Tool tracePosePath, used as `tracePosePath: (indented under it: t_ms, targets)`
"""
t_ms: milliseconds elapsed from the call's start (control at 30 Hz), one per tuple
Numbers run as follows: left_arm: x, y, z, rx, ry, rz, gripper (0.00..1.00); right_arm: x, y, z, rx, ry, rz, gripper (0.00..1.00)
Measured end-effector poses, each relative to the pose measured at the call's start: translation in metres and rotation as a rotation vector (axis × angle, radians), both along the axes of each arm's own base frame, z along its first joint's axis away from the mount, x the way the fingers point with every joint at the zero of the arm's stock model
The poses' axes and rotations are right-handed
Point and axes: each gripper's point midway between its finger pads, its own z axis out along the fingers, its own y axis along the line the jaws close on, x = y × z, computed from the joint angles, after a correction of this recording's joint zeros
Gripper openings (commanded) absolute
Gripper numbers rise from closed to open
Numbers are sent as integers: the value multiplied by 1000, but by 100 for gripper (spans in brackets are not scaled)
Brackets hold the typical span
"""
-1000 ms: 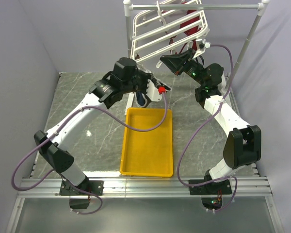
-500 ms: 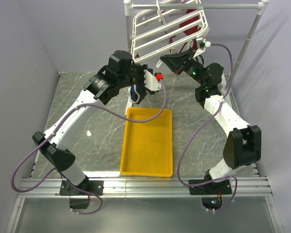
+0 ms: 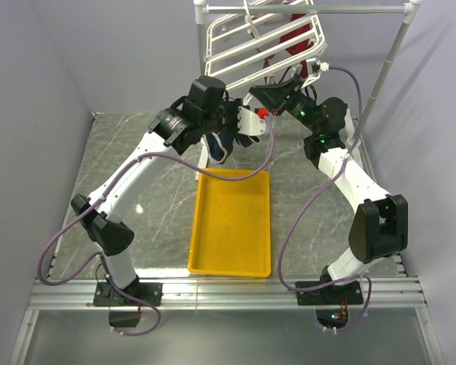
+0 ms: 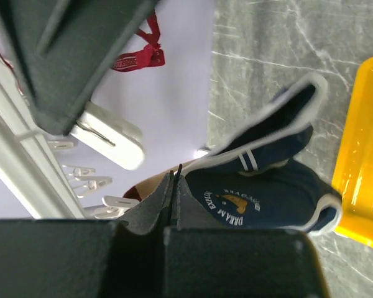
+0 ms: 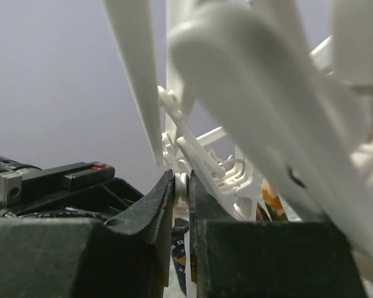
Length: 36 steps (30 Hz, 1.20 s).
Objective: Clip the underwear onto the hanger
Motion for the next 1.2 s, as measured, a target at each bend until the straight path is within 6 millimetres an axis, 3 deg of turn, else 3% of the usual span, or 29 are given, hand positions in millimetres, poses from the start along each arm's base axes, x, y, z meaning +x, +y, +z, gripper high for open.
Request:
tracePosePath:
  t_ms: [233,700,1200]
  targets:
    - [10,-4,12,-41,37,55,0,1,3,-4,13,29,17,0]
    - [7,2,3,-24,72,70,0,0,5,-2,27,14,32,0]
    - [13,17,15,-67,73,99,0,-3,7,-2,31,-26,58,0]
